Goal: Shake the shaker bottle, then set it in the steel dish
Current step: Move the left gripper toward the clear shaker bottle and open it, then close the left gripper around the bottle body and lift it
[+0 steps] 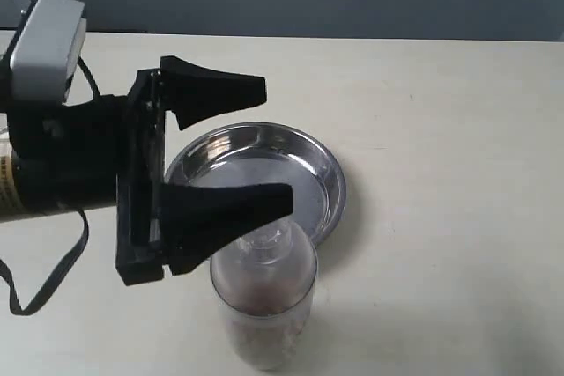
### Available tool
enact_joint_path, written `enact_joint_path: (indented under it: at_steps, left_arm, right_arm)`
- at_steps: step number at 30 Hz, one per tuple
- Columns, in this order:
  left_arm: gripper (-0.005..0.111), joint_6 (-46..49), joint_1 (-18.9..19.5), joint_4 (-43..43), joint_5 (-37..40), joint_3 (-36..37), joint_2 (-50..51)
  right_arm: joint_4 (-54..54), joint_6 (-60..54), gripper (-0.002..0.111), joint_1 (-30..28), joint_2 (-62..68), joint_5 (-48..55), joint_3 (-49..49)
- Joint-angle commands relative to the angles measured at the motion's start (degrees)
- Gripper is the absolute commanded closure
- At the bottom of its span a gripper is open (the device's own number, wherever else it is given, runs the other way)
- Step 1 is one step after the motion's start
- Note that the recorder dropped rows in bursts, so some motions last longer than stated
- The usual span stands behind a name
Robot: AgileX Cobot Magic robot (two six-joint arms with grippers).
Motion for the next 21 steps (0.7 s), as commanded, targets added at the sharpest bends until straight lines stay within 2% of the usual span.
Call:
enact_joint_path:
  at_steps: [1, 7, 21]
  left_arm:
    - [0.001, -0.71, -1.20, 3.28, -0.64, -0.13, 0.40]
    - [0.001, 1.43, -2.68, 3.19, -0.64, 3.85, 6.31]
    - [0.002, 8.39, -2.68, 4.72, -0.64, 3.97, 18.08]
  right_arm:
    - [-0.14, -0.11, 0.109, 0.08, -0.25, -0.65, 0.09]
    - [-0.14, -0.11, 0.109, 0.08, -0.25, -0.65, 0.09]
    - [-0.14, -0.11, 0.109, 0.08, -0.25, -0.65, 0.09]
